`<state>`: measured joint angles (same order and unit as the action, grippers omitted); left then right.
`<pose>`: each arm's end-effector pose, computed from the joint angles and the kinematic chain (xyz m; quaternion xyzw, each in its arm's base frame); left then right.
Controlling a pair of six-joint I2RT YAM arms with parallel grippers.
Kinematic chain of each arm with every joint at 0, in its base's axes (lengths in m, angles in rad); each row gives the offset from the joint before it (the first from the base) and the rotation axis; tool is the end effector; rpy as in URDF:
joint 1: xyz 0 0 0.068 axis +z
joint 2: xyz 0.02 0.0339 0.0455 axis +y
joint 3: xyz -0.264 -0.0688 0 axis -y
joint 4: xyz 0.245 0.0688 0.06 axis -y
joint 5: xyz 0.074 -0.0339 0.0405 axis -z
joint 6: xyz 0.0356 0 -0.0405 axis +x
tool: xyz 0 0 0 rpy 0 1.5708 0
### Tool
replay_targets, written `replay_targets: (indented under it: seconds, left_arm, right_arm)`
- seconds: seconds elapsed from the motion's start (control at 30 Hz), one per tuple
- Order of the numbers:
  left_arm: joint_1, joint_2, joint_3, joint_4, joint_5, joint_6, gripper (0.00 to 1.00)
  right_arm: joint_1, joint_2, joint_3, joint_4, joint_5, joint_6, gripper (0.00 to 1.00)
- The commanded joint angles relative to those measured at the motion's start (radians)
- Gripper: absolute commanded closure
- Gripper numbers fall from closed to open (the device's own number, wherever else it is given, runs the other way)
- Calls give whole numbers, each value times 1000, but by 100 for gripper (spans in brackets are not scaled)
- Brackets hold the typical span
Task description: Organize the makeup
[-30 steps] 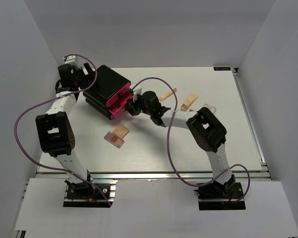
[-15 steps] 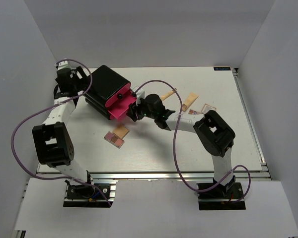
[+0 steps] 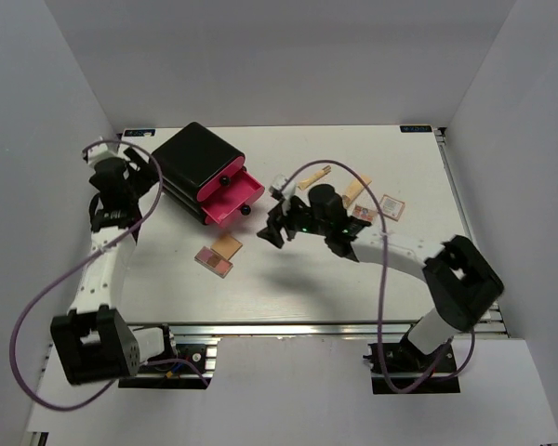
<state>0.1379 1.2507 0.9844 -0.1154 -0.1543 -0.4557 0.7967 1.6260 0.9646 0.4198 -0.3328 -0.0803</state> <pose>0.2869 0.0453 0.3168 -0.2828 0.7772 -0.0253 0.5615 0.2498 0.2722 0.2482 -0.4221 0.6595 0.3353 0.5239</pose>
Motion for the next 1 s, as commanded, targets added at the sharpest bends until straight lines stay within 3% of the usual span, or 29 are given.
replay_targets:
  seconds: [0.0, 0.07, 0.1, 0.13, 0.2, 0.23, 0.27, 0.3, 0.33, 0.4, 0.43, 0.47, 0.57, 0.73, 0.97]
  left_arm:
    - [2, -146, -90, -94, -59, -78, 17]
    - [0, -224, -116, -145, -56, -150, 27]
    - [2, -243, -134, -218, -45, -191, 45]
    - [0, -257, -145, -262, -22, -240, 57]
    - [0, -283, -180, -386, 92, -395, 71]
    - [0, -292, -253, -411, 140, -500, 74]
    - [-1, -328, -303, -432, 201, -552, 71]
    - [-4, -356, -353, -438, 263, -596, 63]
    - [-9, -387, -433, -447, 272, -673, 43]
    - [-18, -472, -472, -509, 234, -716, 26]
    - [-21, -493, -484, -535, 223, -747, 8]
    - [-21, -507, -486, -565, 220, -758, 2]
    - [-30, -499, -487, -610, 223, -801, 2]
    - [-83, -380, -464, -633, 213, -840, 2]
    - [-266, -284, -377, -661, 70, -879, 2]
  right_arm:
    - [-62, -126, -128, -45, -116, -102, 26]
    - [-92, -184, -162, -102, -138, -136, 26]
    - [-121, -201, -174, -122, -137, -145, 27]
    - [-140, -227, -175, -143, -134, -145, 27]
    - [-204, -245, -155, -208, -117, -135, 36]
    - [-227, -258, -142, -228, -98, -121, 42]
    - [-279, -261, -132, -263, -103, -113, 64]
    - [-306, -264, -112, -275, -103, -101, 75]
    - [-327, -264, -103, -289, -97, -89, 82]
    - [-376, -262, -89, -318, -89, -76, 85]
    - [-387, -262, -81, -325, -84, -76, 82]
    - [-396, -261, -79, -326, -72, -75, 74]
    - [-419, -259, -81, -320, -55, -53, 63]
    - [-439, -256, -79, -312, -2, -26, 59]
    - [-549, -189, 11, -455, 98, -35, 42]
